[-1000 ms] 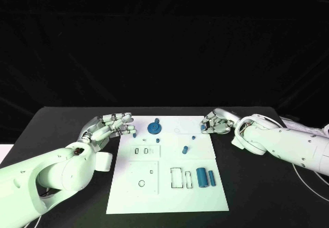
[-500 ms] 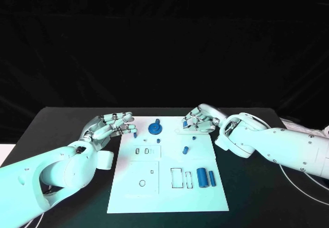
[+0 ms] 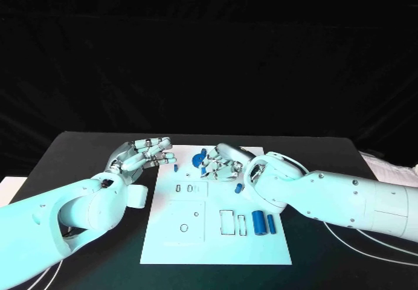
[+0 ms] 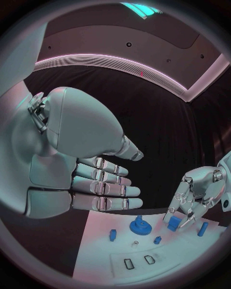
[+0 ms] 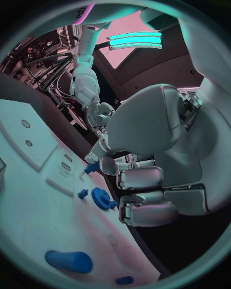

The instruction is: Assemble the parts on the task board

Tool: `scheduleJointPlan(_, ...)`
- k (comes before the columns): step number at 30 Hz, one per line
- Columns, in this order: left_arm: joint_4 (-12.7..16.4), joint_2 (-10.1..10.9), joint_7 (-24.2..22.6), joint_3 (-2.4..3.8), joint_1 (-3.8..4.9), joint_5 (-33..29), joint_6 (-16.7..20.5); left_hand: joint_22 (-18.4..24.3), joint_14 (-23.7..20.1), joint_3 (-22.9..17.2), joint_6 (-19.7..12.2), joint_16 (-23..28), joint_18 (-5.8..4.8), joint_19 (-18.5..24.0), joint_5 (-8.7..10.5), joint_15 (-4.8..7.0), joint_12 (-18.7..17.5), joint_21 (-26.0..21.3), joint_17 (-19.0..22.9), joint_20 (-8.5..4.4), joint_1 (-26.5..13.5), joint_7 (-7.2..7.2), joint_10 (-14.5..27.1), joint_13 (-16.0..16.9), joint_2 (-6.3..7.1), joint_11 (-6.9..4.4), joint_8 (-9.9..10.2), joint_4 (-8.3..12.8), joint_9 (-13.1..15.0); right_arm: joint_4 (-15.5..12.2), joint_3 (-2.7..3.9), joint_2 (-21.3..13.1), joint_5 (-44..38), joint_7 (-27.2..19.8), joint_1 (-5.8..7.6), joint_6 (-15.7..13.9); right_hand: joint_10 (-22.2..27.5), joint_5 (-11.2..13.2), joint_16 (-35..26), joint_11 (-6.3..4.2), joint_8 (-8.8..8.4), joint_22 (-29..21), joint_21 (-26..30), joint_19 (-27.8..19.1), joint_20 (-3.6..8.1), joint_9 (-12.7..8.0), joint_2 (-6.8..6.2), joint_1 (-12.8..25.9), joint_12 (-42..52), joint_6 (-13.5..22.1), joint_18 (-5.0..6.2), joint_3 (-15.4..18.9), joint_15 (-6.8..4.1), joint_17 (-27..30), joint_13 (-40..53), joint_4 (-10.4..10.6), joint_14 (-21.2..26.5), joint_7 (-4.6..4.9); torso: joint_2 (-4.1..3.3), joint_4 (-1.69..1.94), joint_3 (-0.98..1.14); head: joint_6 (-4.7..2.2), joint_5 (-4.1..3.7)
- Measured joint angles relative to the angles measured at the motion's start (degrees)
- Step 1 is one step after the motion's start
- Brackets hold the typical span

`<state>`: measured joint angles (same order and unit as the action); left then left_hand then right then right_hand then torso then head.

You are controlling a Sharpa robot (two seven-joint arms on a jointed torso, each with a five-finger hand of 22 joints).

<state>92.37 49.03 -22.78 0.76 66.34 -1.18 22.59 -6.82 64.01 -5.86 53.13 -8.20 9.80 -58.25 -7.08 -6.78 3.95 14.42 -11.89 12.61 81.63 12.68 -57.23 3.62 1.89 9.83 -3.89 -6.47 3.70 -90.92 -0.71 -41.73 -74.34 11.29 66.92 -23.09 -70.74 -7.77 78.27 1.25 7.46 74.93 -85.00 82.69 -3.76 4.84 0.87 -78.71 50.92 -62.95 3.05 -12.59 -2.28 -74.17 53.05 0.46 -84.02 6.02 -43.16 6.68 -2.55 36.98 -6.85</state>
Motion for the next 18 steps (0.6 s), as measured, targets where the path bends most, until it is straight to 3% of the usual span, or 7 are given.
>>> scheduleJointPlan(9, -0.2, -0.1, 0.1, 0.00, 0.00, -0.2, -0.1, 0.0, 0.0, -0.1, 0.0, 0.0, 0.00, 0.0, 0.00, 0.00, 0.0, 0.0, -0.1, 0.00, 0.0, 0.00, 0.0, 0.0, 0.00, 0.00, 0.0, 0.1, 0.0, 0.7, -0.44, 2.8, -4.4, 3.9, -1.77, 1.5, 0.0, 0.0, -0.4, -0.01, -0.03, 0.0, 0.2, 0.0, -0.04, 0.0, -0.37, 0.4, -0.3, 0.1, 0.00, -0.2, 0.00, 0.3, -0.2, 0.1, 0.0, 0.01, 0.05, -0.02, -0.04, 0.34, 0.47)
scheduleJointPlan(18, -0.2, -0.3, 0.1, 0.00, 0.00, -0.3, -0.2, 0.0, 0.0, -0.2, 0.0, 0.0, 0.00, 0.0, 0.00, 0.00, 0.0, 0.0, -0.1, 0.00, 0.0, 0.00, 0.0, 0.0, 0.00, 0.00, 0.0, 0.2, 0.0, 1.4, -0.61, 4.1, -7.0, 6.0, -2.57, 2.8, 0.0, 0.0, -0.4, -0.01, 0.06, 0.0, 0.2, 0.0, -0.04, 0.0, -0.37, 0.4, -0.3, 0.3, 0.00, -0.2, 0.00, 0.3, -0.2, 0.1, 0.0, 0.02, 0.02, -0.12, 0.03, 0.77, 0.83)
